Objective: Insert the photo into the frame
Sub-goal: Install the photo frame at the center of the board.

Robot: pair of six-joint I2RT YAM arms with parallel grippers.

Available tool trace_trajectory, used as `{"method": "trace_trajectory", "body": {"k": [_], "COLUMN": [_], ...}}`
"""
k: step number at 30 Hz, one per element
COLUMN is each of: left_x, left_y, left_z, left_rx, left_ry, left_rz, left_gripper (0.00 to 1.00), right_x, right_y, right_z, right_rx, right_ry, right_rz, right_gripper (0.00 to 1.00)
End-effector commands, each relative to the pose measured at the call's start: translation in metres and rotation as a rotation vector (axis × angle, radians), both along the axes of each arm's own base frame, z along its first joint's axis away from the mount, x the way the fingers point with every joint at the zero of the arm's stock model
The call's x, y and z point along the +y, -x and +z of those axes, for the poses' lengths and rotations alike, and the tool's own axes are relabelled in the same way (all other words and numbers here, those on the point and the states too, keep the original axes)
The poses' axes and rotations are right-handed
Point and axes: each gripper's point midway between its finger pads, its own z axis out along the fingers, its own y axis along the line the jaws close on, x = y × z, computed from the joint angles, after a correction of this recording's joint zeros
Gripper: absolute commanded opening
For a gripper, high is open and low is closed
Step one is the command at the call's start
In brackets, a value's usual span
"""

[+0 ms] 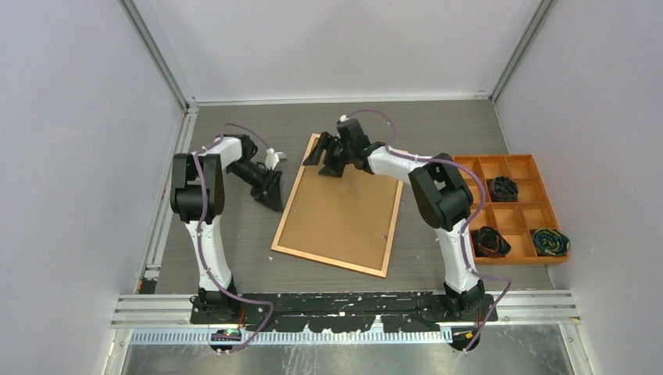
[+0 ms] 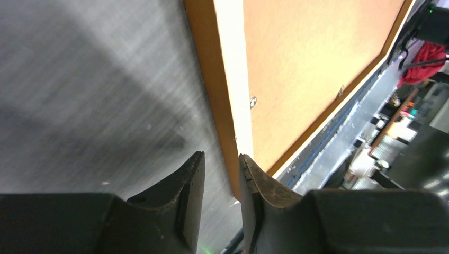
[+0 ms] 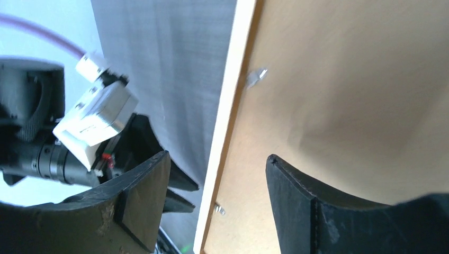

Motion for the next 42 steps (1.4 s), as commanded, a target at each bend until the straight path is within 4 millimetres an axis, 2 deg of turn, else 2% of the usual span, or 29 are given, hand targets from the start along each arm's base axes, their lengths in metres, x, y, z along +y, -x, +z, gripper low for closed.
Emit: {"method": "trace_trajectory", "body": {"k": [1, 4, 9, 21, 29, 42], "left_x": [-0.006, -0.01, -0.02, -0.027, -0.025, -0.022], "left_y": [-0.044, -0.063, -0.076, -0.071, -0.066, -0.062], "left_z": [0.016, 0.015, 0.006, -0.012, -0.016, -0.016], "left_rx": [-0.075, -0.074, -0.044, -0.018, -0.014, -0.024], "left_ry": [0.024, 0.035, 0.051, 0.042, 0.032, 0.016], "left_rz": [0.079, 0.11, 0.119, 0.11, 0.109, 0.092], "left_gripper": [0.38, 0.45, 0.45, 0.31, 0.3, 0.29], "right_x": [-0.017, -0.018, -0.011, 0.01, 0.022, 0.022], "right_y": [-0.034, -0.043, -0.052, -0.052, -0.053, -0.063], "right_z": [0.03, 0.02, 0.009, -0.004, -0.009, -0.017], "right_rx": [-0.08, -0.067, -0.044, -0.013, -0.002, 0.008], "right_ry": [0.002, 0.011, -0.005, -0.045, -0.065, -0.061], "right_rz": [-0.037, -0.048, -0.056, -0.052, -0.065, -0.124], "right_gripper": [0.72, 0.72, 0.72, 0.71, 0.7, 0.68]}}
